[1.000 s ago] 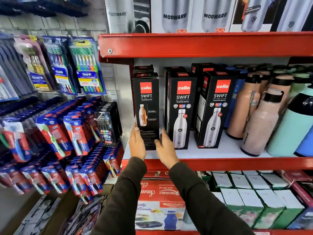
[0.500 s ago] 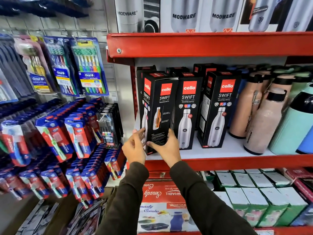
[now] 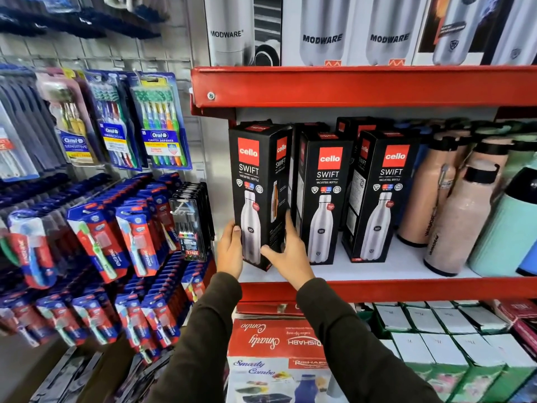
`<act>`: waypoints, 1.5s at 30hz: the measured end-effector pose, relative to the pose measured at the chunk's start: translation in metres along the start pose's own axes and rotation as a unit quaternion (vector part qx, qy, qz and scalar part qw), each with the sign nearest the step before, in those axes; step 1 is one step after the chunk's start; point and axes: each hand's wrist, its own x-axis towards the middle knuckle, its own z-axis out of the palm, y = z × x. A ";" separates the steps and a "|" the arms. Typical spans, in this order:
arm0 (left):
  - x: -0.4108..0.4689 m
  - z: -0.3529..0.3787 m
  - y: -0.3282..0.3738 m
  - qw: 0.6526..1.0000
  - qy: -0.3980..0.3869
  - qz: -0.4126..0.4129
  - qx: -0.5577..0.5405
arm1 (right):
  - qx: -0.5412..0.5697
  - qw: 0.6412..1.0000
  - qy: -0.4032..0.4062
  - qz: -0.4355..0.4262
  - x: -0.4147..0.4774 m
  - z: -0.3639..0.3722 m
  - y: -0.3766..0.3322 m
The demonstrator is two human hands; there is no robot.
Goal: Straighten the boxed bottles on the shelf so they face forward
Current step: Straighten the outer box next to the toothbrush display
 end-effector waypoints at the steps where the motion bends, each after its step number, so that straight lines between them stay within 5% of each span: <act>1: -0.002 0.000 0.000 1.000 0.002 0.004 -0.001 | -0.001 1.000 -0.005 -0.004 -0.001 0.000 -0.001; 9: -0.004 0.005 -0.018 0.997 -0.004 0.028 0.069 | -0.035 0.999 0.005 -0.004 0.006 0.003 0.004; 31: -0.040 -0.008 -0.008 1.000 0.000 0.012 0.011 | 0.097 0.994 0.051 0.020 -0.026 -0.003 -0.002; 45: -0.075 -0.014 0.002 0.998 0.045 0.022 0.024 | 0.084 0.995 0.048 0.010 -0.052 -0.011 0.000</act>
